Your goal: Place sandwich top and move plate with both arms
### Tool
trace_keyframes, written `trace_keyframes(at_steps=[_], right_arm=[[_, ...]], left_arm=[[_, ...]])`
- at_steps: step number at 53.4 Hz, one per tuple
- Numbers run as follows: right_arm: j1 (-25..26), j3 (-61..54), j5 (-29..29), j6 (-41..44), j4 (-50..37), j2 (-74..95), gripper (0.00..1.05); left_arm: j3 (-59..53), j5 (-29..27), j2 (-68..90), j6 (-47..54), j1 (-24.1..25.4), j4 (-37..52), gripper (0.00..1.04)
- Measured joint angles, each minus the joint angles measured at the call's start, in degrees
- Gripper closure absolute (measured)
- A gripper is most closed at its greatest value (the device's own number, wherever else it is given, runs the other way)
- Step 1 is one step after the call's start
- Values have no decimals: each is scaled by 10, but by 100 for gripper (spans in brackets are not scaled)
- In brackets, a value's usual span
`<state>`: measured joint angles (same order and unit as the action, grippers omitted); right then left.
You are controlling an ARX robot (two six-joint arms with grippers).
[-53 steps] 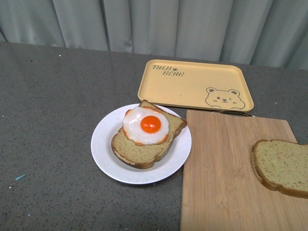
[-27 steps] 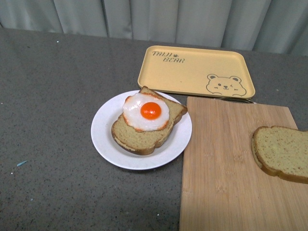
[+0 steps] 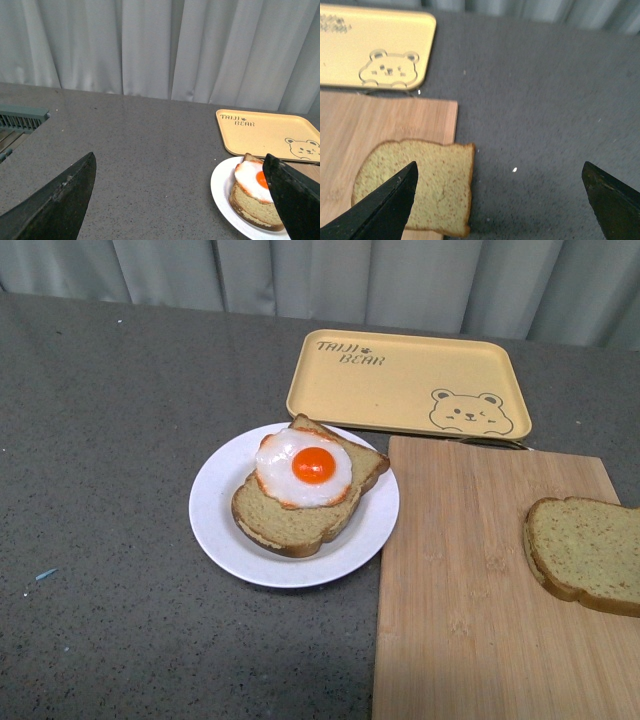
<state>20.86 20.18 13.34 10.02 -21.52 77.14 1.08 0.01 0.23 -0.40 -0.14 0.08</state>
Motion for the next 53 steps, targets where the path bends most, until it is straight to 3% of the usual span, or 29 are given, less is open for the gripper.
trace_keyframes(at_steps=[11, 26, 42, 53], right_arm=[[17, 82, 92, -46, 65, 168, 9], [21, 150, 168, -84, 103, 298, 9], [13, 195, 195, -120, 108, 358, 9], [-2, 214, 184, -129, 116, 389, 38]], left_arm=[[0, 0, 0, 0, 0, 0, 7], [0, 0, 0, 0, 0, 0, 7], [0, 0, 0, 0, 0, 0, 7], [0, 0, 0, 0, 0, 0, 7]])
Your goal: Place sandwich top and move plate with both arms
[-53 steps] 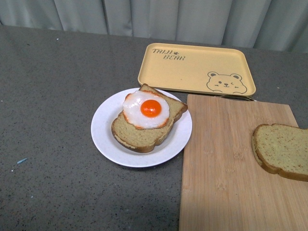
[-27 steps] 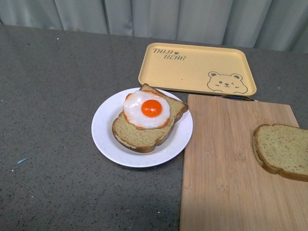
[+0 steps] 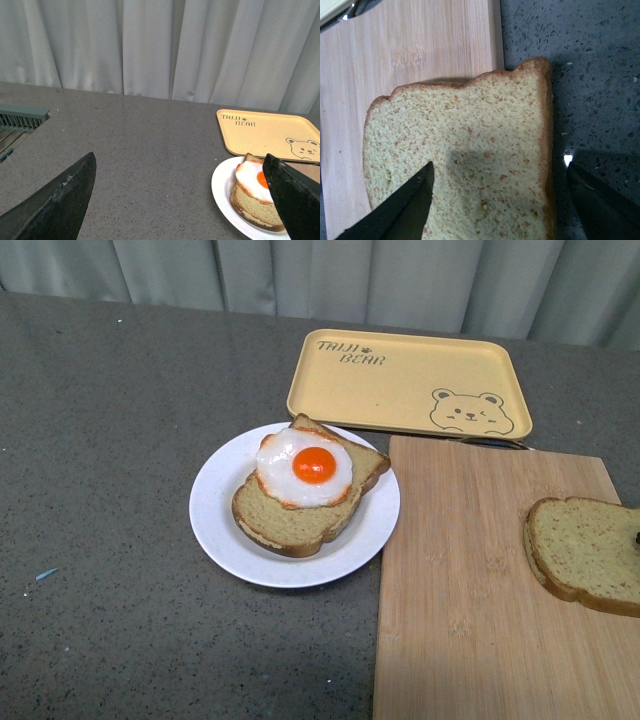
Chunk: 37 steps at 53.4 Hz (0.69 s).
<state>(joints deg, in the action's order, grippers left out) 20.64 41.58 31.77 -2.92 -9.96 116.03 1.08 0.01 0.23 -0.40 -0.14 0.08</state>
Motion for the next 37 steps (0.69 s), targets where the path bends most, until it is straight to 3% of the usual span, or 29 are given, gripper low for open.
trace_keyframes(at_steps=[13, 17, 24, 37], right_arm=[[0, 10, -9, -1, 23, 3, 87], [-1, 8, -10, 4, 35, -15, 97], [-6, -2, 13, 7, 48, -55, 102], [-52, -8, 135, -30, 30, -169, 102]], left_arm=[[0, 0, 0, 0, 0, 0, 7], [0, 0, 0, 0, 0, 0, 7], [0, 0, 0, 0, 0, 0, 7], [0, 0, 0, 0, 0, 0, 7]])
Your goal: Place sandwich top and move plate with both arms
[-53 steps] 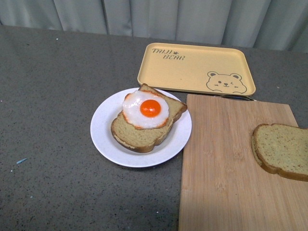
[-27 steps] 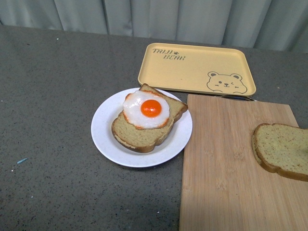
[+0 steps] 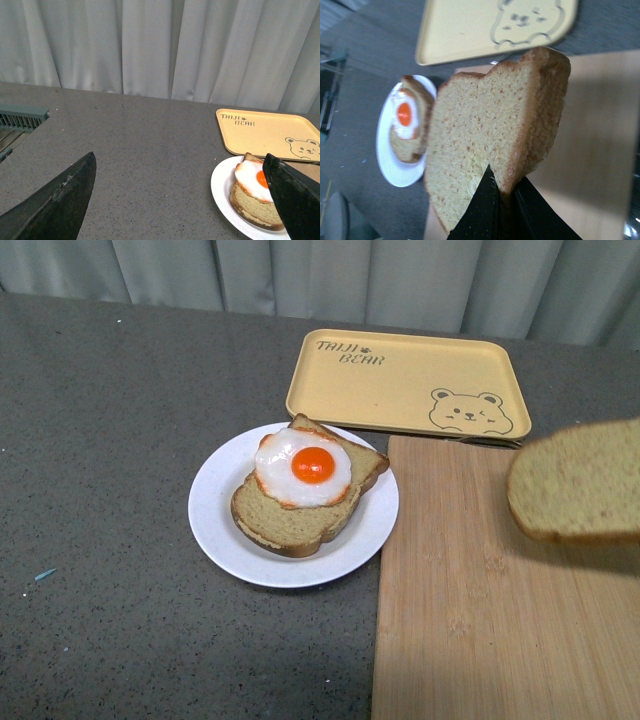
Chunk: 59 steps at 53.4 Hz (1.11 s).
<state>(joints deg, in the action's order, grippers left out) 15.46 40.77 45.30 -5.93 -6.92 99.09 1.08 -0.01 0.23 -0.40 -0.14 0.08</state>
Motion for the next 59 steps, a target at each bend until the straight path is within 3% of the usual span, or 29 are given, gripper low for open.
trace_keyframes(at_steps=[17, 32, 59], right_arm=[[-127, 73, 43, -20, -30, 60, 102], [-254, 219, 55, -71, -48, 227, 102], [-291, 324, 50, -101, -17, 330, 102]], left_arm=[[0, 0, 0, 0, 0, 0, 7], [0, 0, 0, 0, 0, 0, 7], [0, 0, 0, 0, 0, 0, 7]])
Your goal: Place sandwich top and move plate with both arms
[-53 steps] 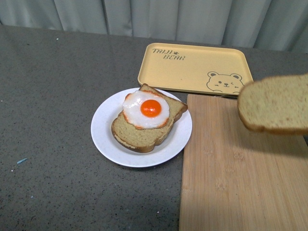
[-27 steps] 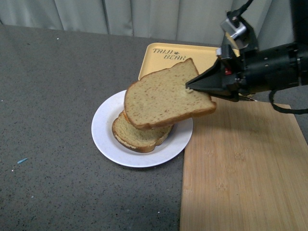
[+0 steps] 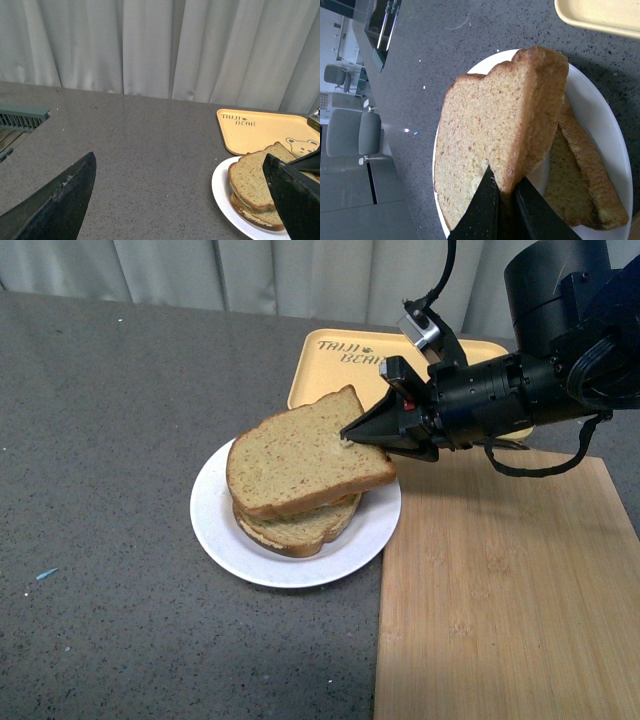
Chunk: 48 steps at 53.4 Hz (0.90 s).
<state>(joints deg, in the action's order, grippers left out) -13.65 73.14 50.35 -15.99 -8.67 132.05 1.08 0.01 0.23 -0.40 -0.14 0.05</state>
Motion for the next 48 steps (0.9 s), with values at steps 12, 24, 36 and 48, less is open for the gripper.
trace_keyframes(at_steps=[12, 24, 36, 48], right_arm=[[2, 2, -12, 4, 7, 6, 100], [13, -10, -27, 7, -7, -9, 61], [37, -65, -101, 33, -47, -88, 23], [70, -165, -231, 92, -57, -202, 9]], left_arm=[[0, 0, 0, 0, 0, 0, 7], [0, 0, 0, 0, 0, 0, 7], [0, 0, 0, 0, 0, 0, 7], [0, 0, 0, 0, 0, 0, 7]])
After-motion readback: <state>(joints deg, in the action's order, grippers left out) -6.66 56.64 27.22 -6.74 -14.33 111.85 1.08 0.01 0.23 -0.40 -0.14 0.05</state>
